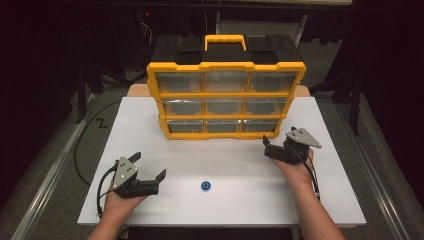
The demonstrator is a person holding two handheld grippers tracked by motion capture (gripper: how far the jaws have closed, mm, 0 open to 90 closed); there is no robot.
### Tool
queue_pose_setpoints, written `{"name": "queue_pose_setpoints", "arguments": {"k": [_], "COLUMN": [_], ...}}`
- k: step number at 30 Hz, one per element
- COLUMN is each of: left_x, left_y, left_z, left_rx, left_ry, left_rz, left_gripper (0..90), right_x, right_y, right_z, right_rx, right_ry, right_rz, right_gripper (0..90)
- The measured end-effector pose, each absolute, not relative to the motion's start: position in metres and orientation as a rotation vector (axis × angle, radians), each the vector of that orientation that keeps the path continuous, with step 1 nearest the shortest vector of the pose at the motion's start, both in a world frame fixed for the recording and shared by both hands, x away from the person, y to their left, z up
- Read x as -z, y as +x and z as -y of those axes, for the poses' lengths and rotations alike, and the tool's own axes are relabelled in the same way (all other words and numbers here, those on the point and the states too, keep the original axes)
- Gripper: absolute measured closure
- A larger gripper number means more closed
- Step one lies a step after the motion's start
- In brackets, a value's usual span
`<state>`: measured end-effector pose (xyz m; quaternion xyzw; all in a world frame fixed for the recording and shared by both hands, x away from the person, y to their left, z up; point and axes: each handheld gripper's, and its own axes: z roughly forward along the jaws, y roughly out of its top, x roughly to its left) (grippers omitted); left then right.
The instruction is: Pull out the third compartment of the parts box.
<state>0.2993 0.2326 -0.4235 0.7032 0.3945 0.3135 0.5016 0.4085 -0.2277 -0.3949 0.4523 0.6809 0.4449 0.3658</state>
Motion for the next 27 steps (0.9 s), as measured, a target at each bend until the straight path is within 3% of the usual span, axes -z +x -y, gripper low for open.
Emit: {"name": "queue_pose_setpoints", "arguments": {"k": [27], "left_x": [0.423], "left_y": [0.295], "left_z": [-0.226], "left_rx": [-0.781], "left_ry": [1.67], "left_rz": [-0.971], "left_gripper": [0.3], "right_x": [0.413], "right_y": [0.372], "right_z": [0.258], "right_rx": [-1.078], "right_ry": [1.096], "right_rz": [-1.79], "right_gripper": [1.1]}}
